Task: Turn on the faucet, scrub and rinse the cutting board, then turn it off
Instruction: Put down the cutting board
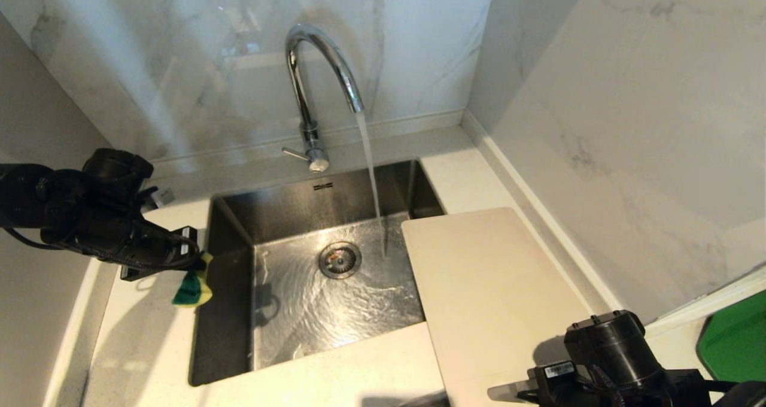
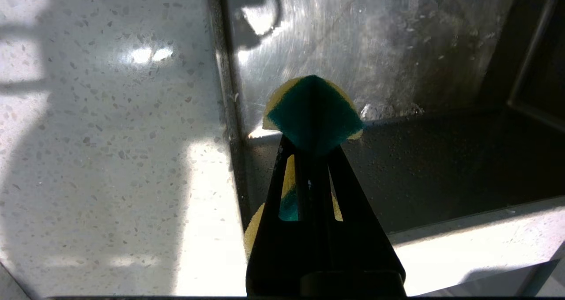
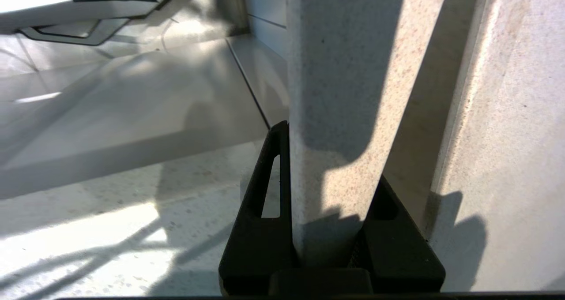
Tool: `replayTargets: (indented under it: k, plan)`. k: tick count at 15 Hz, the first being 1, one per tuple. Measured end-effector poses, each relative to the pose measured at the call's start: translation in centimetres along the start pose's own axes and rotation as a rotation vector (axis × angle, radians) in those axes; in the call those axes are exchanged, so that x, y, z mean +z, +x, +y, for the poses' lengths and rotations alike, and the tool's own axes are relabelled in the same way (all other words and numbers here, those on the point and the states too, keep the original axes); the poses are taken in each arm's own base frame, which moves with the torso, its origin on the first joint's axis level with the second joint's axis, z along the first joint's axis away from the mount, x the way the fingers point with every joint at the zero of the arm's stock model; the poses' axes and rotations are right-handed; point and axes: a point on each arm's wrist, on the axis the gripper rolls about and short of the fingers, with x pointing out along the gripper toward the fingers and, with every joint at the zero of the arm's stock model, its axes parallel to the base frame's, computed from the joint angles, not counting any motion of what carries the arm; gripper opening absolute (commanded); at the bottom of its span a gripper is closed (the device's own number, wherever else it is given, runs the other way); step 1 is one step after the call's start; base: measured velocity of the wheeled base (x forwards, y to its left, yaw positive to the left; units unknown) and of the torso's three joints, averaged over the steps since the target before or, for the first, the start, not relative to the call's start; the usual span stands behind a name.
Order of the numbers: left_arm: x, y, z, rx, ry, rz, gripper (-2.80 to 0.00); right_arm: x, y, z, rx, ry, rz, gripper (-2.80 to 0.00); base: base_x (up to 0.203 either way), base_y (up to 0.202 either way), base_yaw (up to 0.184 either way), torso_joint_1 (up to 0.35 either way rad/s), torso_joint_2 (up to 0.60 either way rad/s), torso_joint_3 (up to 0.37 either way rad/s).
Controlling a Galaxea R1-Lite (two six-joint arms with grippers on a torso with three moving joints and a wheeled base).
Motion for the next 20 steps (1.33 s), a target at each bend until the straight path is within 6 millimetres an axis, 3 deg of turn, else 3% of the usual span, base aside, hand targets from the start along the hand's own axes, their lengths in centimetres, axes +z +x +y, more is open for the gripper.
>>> replayTargets:
  k: [20]
  plan:
    - [0.6,1.2,0.0,-0.006,-0.006,-0.013,-2.80,0.5,4.0,0.4,0.155,0.042,0.004,-2.80,0.000,0.000,0.000,0.000,0.00,0.000]
